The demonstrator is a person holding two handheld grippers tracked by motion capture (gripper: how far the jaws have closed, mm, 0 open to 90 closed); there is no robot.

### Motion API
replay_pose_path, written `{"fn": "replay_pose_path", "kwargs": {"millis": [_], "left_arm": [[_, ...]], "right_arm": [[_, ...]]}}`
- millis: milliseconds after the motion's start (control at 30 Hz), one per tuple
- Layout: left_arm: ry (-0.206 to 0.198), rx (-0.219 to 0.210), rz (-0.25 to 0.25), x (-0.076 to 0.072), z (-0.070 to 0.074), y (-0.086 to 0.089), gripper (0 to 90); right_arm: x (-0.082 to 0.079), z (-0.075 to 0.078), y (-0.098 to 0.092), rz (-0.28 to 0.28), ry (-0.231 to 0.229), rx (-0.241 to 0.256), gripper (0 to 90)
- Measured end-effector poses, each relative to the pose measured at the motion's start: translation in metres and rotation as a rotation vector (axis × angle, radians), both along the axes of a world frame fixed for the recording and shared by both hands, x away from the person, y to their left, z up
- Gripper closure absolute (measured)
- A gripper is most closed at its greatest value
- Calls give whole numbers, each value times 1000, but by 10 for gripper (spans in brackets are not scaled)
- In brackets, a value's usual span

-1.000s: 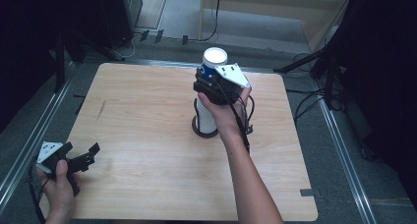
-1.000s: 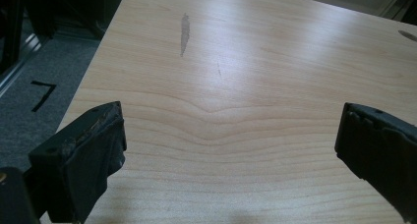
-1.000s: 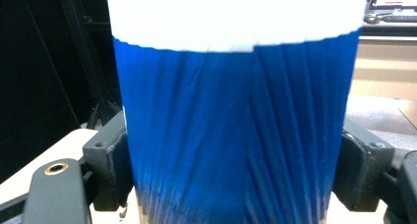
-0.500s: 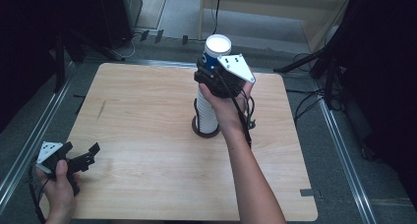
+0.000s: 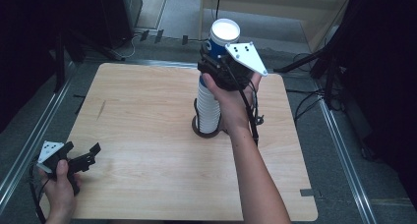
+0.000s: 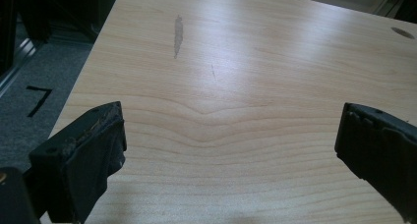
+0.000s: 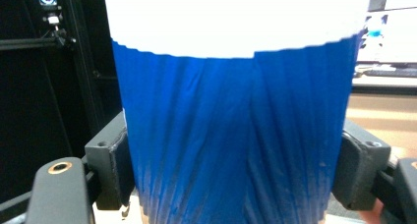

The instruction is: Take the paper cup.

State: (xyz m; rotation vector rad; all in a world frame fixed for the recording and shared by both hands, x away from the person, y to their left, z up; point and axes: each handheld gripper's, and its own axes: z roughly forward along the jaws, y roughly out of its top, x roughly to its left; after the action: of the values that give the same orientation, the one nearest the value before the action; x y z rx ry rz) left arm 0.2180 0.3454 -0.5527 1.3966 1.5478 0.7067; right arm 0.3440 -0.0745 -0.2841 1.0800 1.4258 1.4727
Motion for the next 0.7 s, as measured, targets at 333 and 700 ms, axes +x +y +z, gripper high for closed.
{"fn": "replay_pose_path", "kwargs": {"millis": [333, 700], "left_arm": [[1, 0, -8, 0, 0, 0, 1], [1, 14, 37, -1, 0, -1, 148]], "right_arm": [[-12, 9, -9, 3, -22, 24, 198], [-29, 5, -33, -34, -26, 38, 198]]}}
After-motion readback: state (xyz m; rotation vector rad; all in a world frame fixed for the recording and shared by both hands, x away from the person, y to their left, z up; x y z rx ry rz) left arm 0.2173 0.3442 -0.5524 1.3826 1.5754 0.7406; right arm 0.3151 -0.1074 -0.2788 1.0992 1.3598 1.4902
